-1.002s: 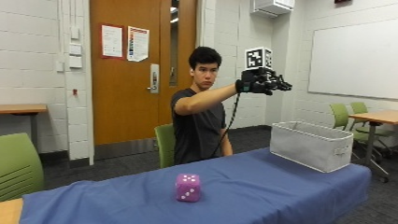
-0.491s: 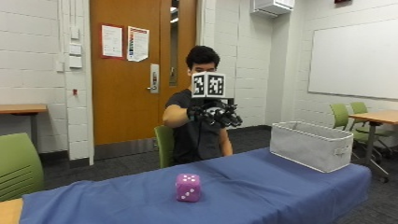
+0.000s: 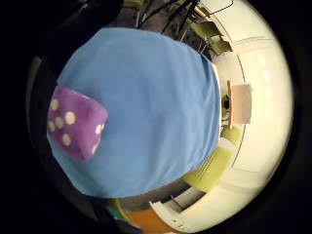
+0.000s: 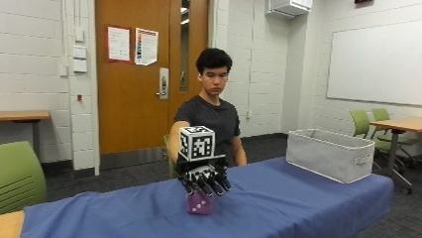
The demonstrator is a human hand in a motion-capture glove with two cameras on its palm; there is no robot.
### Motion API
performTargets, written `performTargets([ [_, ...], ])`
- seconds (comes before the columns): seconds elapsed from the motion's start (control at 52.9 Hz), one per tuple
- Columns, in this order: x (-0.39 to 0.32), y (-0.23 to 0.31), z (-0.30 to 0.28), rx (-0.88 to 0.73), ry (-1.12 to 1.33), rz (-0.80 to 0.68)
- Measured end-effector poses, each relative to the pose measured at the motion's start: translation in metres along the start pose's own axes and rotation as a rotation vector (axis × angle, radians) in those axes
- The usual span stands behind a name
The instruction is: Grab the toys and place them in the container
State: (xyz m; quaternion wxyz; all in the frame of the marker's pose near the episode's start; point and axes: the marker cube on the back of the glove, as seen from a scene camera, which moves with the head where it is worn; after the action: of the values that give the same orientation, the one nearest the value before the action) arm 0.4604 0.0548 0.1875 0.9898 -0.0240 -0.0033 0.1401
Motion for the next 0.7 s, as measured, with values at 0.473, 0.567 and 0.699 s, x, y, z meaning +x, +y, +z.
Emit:
performTargets([
  [0.473, 0.013, 0.008, 0.064, -0.063, 0.066, 0.02],
  [0.567, 0.015, 0.009, 0.068, -0.041, 0.032, 0.031],
  [0.699, 0.015, 0.014, 0.068, 0.004, 0.007, 0.03],
])
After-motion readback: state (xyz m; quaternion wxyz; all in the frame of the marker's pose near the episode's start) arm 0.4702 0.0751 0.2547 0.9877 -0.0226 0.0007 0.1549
